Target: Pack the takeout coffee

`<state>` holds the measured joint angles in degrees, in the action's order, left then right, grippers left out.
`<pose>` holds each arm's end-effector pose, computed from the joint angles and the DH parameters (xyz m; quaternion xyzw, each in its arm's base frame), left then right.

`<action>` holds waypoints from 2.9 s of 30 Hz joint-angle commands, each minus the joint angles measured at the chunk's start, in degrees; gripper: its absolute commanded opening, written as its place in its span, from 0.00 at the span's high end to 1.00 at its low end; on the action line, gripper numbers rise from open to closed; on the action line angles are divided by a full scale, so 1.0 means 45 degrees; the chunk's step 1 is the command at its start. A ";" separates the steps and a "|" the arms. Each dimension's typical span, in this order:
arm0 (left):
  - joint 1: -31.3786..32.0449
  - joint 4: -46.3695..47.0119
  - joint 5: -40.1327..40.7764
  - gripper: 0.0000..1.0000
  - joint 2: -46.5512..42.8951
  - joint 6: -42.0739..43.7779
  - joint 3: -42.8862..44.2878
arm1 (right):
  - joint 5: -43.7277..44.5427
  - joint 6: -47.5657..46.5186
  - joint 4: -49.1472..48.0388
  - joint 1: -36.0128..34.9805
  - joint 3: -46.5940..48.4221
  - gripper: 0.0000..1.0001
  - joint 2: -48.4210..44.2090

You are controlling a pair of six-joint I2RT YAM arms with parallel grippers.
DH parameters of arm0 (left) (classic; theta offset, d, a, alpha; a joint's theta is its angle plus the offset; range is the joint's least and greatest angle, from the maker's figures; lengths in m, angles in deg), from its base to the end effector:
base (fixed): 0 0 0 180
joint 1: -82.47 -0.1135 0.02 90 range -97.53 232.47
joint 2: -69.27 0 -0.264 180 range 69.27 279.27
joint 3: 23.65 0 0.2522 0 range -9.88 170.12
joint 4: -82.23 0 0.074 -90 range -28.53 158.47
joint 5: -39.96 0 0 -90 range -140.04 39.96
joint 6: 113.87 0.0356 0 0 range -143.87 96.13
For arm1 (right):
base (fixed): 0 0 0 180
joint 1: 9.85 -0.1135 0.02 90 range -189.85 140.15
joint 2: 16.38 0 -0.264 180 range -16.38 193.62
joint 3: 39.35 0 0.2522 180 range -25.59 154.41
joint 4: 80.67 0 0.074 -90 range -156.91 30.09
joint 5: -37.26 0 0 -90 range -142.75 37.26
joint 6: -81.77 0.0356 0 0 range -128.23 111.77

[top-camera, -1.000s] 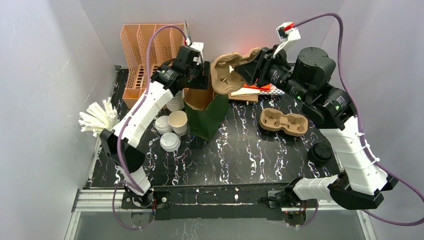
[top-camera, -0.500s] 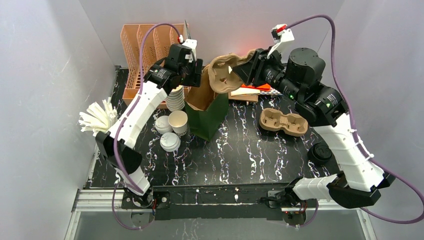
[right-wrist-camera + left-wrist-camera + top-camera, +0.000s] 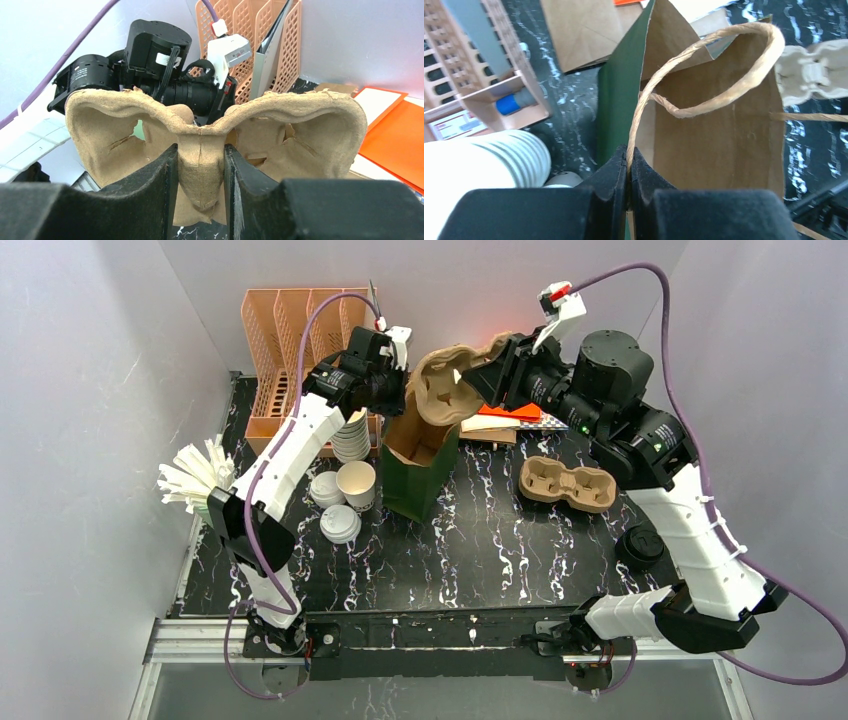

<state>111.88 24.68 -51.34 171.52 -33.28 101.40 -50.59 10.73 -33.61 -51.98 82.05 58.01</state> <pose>0.3468 -0.1964 0.4068 0.1590 0.8716 -0.1636 0.4340 0.1718 0.1536 0.5521 -0.1290 0.6955 0.3477 0.6154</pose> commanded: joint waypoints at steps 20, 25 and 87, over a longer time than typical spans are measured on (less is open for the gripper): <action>0.0321 -0.0347 -0.7655 1.00 -0.1204 -0.2255 -0.0814 | -0.5514 0.0647 0.1546 -0.0052 0.0021 0.61 0.0095; 0.1204 -0.0603 -0.7162 1.00 -0.1174 -0.1583 -0.0768 | -0.6307 0.0794 0.1395 -0.0057 -0.1192 0.61 -0.0096; 0.1961 0.2347 -0.6452 1.00 -0.3281 -0.2888 -0.4031 | 0.0124 -0.2118 0.2560 -0.0344 -0.6927 0.63 -0.1774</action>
<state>120.69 32.29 -79.37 159.48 -42.55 84.11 -57.83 2.03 -21.59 -51.91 53.30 53.10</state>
